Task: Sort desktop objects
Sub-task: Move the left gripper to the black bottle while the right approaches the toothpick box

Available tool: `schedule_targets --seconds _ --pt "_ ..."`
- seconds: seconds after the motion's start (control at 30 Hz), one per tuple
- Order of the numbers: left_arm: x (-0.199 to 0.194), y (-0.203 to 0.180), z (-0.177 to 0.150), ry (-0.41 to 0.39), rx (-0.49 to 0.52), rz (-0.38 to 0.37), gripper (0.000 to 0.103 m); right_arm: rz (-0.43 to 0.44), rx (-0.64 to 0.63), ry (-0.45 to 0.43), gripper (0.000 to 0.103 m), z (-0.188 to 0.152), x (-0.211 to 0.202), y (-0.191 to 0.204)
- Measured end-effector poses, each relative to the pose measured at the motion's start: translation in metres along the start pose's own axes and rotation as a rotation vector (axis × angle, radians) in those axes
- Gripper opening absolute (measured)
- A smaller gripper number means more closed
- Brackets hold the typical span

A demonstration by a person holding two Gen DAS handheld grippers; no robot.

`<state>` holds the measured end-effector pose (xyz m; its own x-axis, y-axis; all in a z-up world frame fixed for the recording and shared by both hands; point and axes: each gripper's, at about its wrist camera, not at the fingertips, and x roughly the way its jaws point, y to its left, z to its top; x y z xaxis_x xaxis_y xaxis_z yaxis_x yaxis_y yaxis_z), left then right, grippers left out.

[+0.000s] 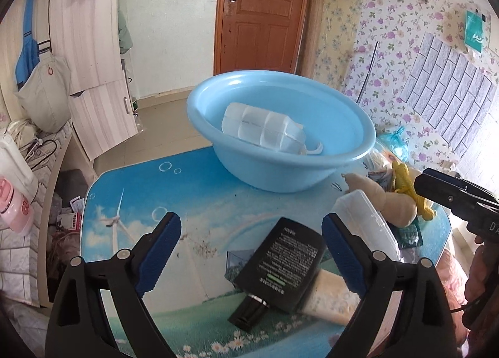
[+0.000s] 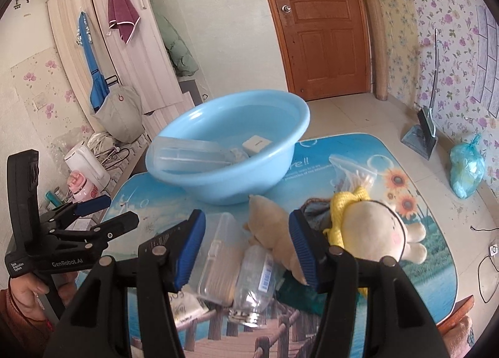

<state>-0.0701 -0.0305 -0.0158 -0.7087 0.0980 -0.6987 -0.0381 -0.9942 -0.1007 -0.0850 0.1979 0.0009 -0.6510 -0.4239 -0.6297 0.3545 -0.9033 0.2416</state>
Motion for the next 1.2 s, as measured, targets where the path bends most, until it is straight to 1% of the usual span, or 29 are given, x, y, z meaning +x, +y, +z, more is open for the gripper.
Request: schedule_targets --seconds 0.13,0.23,0.33,0.5,0.57,0.67,0.73,0.9,1.07,1.2 --pt "-0.002 -0.004 -0.008 0.021 0.0 -0.007 0.092 -0.006 -0.003 0.008 0.055 -0.008 -0.006 0.003" --pt "-0.009 -0.008 -0.01 0.013 0.018 -0.013 0.092 0.014 0.021 0.017 0.055 -0.012 -0.008 0.002" --pt "-0.012 -0.01 -0.009 0.01 0.03 -0.01 0.092 0.002 0.027 0.022 0.055 -0.016 -0.009 0.001" --pt "-0.016 -0.012 -0.01 0.007 0.019 -0.01 0.093 -0.004 0.027 0.03 0.055 -0.02 -0.012 -0.001" --pt "-0.018 -0.014 -0.011 0.004 0.021 -0.008 0.097 -0.003 0.032 0.028 0.055 -0.021 -0.014 -0.001" --pt "-0.023 -0.015 -0.012 -0.013 0.03 -0.012 0.099 -0.007 0.04 0.039 0.055 -0.024 -0.013 -0.003" --pt "-0.024 -0.016 -0.014 -0.019 0.034 -0.015 0.099 -0.01 0.039 0.045 0.055 -0.027 -0.012 -0.003" --pt "-0.019 -0.015 -0.017 0.01 0.027 -0.006 0.1 -0.011 0.039 0.057 0.055 -0.031 -0.011 -0.002" --pt "-0.023 -0.014 -0.019 -0.002 0.029 -0.01 0.1 -0.02 0.03 0.049 0.055 -0.033 -0.013 0.0" --pt "-0.024 -0.012 -0.021 0.004 0.018 -0.029 0.1 -0.029 0.029 0.061 0.055 -0.035 -0.01 0.0"
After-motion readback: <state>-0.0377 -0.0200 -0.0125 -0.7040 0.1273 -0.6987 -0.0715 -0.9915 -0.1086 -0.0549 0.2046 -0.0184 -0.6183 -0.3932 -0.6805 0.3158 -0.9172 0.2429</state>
